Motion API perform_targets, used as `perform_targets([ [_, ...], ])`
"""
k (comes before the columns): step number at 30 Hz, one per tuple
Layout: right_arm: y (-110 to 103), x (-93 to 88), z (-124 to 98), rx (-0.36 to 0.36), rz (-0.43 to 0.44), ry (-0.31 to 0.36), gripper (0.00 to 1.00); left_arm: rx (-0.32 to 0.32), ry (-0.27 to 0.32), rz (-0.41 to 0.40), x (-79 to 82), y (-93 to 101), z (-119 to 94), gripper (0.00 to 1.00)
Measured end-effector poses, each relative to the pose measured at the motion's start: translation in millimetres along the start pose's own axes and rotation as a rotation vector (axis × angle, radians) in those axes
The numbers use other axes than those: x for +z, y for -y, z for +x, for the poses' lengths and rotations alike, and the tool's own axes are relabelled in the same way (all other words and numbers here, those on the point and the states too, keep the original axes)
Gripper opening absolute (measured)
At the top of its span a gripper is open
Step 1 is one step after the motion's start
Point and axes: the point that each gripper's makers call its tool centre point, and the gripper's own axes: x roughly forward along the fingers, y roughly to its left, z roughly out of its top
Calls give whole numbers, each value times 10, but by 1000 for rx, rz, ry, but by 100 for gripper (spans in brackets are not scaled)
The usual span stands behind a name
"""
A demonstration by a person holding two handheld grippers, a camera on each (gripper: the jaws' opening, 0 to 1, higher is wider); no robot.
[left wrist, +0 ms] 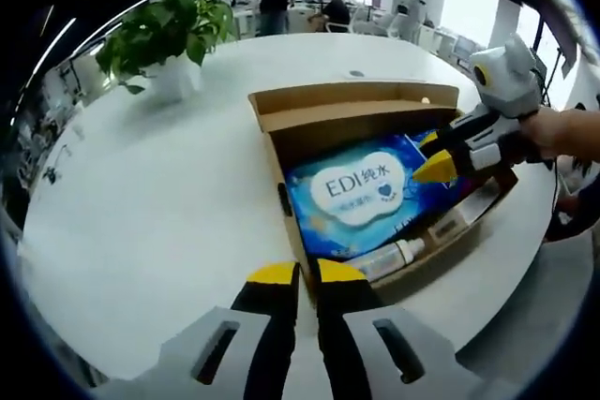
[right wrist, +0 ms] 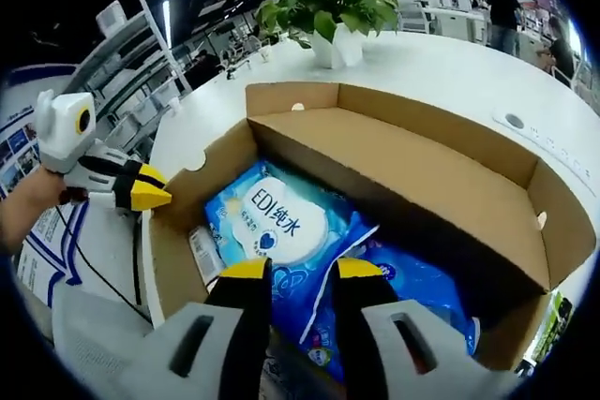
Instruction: Operate the shoe box by opening the lid, removing the specified soft item, and placing it in the target area until the item is outside and the box remains undamaged.
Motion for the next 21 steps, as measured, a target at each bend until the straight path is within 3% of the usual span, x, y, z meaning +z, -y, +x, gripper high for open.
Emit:
perform_targets([
  [5, 32, -19, -15, -27, 10, -19, 7, 1, -2, 0, 3, -1, 0, 3],
  [6, 109, -17, -31, -74, -2, -18, 2, 0, -2, 1, 3, -1, 0, 3],
  [7, 47, -23, -27, -41, 6, -19, 2, 0, -2, 1, 4, -2, 0, 3],
  [21, -52, -14, -197, -8, -43, -18, 0, 4, -8, -1, 7, -18, 1, 3],
])
